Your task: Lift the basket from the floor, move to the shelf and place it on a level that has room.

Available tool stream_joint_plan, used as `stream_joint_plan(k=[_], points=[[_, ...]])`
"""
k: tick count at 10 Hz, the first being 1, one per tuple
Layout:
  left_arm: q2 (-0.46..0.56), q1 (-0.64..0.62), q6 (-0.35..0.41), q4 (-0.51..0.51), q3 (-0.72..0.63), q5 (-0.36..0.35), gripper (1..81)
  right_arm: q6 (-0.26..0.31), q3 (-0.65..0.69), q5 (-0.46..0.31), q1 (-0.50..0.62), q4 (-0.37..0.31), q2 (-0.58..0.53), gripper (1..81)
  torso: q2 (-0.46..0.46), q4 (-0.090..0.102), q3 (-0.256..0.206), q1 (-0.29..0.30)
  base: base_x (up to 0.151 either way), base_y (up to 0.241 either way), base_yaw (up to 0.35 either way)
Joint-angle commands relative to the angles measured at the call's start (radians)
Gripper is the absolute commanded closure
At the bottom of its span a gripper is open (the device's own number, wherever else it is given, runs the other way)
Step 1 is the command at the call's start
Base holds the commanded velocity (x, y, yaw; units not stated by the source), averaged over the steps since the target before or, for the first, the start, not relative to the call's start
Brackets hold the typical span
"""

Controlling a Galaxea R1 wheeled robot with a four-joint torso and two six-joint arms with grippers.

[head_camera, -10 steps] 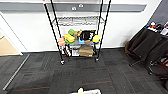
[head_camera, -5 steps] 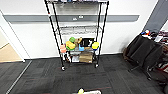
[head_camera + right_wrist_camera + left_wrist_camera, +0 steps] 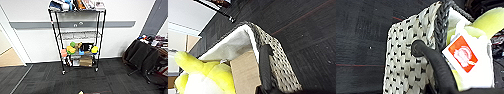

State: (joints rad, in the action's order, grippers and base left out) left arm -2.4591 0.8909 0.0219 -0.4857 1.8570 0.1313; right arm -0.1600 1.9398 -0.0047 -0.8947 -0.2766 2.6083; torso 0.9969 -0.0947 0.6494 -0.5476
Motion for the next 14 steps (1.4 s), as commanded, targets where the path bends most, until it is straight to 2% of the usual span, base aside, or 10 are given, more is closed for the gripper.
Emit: stream_joint_plan(k=[1, 3, 6, 8, 14], points=[[0.061, -0.123, -0.002, -0.011, -0.084, 0.034, 81.1, -0.015, -0.079, -0.017, 0.130, -0.023, -0.041, 81.1, -0.097, 0.000, 0.000, 0.062, 0.000, 0.000, 0.000], [0.101, -0.123, 0.000, -0.011, -0.125, 0.024, 81.1, -0.013, -0.098, -0.017, 0.134, -0.023, -0.052, 81.1, -0.163, 0.000, -0.002, 0.105, 0.000, 0.000, 0.000], [0.095, -0.118, 0.003, -0.011, -0.121, 0.033, 81.1, -0.012, -0.101, -0.017, 0.125, -0.021, -0.051, 81.1, -0.266, 0.000, -0.002, 0.173, 0.000, 0.000, 0.000], [0.095, -0.118, 0.004, -0.010, -0.119, 0.033, 81.1, -0.010, -0.104, -0.017, 0.130, -0.021, -0.055, 81.1, -0.335, 0.000, -0.063, 0.217, 0.000, 0.000, 0.000], [0.069, -0.100, 0.007, -0.007, -0.096, 0.034, 81.1, -0.009, -0.098, -0.017, 0.121, -0.018, -0.052, 81.1, -0.533, 0.000, -0.197, 0.346, 0.000, 0.000, 0.000]])
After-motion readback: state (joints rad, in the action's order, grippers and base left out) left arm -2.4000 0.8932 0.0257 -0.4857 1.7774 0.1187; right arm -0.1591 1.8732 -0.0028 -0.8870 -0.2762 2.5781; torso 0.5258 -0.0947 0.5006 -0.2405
